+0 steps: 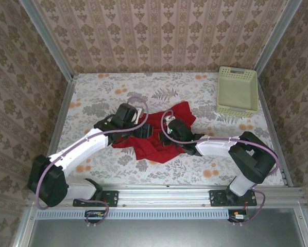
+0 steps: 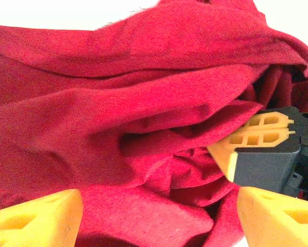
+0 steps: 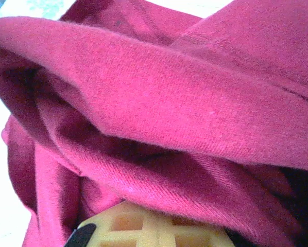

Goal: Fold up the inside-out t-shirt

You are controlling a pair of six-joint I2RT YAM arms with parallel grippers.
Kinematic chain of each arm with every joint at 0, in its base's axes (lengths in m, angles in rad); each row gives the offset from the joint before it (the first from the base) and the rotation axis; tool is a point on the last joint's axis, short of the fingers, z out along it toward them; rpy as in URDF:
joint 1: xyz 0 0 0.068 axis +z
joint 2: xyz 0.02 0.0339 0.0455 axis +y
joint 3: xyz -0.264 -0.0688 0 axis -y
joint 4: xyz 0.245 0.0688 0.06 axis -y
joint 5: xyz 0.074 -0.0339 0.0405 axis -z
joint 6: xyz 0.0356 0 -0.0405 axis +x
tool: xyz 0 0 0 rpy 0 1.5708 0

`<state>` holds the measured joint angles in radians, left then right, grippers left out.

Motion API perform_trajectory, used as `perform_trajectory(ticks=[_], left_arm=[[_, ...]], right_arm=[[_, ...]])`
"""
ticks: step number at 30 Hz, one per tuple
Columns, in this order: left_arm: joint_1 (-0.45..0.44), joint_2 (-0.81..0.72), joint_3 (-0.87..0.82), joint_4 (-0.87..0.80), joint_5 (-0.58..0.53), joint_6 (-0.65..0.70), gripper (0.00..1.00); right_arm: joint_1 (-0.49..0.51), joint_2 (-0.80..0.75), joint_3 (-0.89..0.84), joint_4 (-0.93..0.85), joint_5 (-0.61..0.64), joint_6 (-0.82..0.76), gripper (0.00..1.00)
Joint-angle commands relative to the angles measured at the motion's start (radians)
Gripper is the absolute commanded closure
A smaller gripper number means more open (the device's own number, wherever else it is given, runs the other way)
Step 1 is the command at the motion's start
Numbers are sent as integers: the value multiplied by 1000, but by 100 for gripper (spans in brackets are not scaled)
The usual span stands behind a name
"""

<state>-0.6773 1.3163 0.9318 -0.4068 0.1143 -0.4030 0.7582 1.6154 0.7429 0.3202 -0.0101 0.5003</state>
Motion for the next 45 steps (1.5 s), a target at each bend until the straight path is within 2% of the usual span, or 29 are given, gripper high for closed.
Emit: perform_trajectory(ticks=[1, 4, 7, 9, 11, 13, 15, 20, 24, 27, 30, 31, 35, 37, 40, 45], left_arm=[[-7, 132, 5, 93, 33, 35, 20], [7, 256, 64, 96, -4, 17, 26], [44, 356, 126, 111, -5, -4, 39], [82, 410, 171, 97, -25, -30, 57], [134, 438, 201, 99, 0, -61, 78], [177, 425, 206, 108, 27, -81, 91], [210, 385, 207, 101, 27, -93, 99], [325, 235, 157, 90, 71, -156, 100], [376, 149, 89, 84, 76, -191, 100], [370, 170, 80, 88, 129, -181, 100], [348, 202, 68, 97, 145, -189, 100], [341, 211, 62, 97, 149, -188, 100], [314, 234, 43, 86, 161, -165, 100], [303, 234, 34, 83, 162, -159, 100], [300, 224, 11, 94, 157, -161, 100], [301, 211, -14, 109, 150, -166, 100]], right_arm=[[25, -39, -18, 64, -47, -12, 100], [45, -60, -31, 65, -28, -16, 100], [59, -102, -53, 40, 17, -8, 100], [59, -144, -79, 20, 41, -5, 100], [59, -191, -97, -18, 63, -9, 100], [59, -250, -111, -63, 79, -18, 100], [59, -314, -119, -125, 99, -21, 100], [48, -513, -174, -258, 180, -34, 100], [-15, -632, -241, -319, 201, 7, 100], [-40, -605, -270, -323, 169, 26, 100], [-40, -497, -215, -367, 145, 41, 100], [-40, -464, -177, -413, 155, 36, 97], [-39, -424, -54, -547, 209, -23, 55], [-39, -400, 14, -602, 197, -61, 43], [-26, -312, 111, -667, 174, -106, 37], [-7, -116, 237, -727, 195, -128, 34]])
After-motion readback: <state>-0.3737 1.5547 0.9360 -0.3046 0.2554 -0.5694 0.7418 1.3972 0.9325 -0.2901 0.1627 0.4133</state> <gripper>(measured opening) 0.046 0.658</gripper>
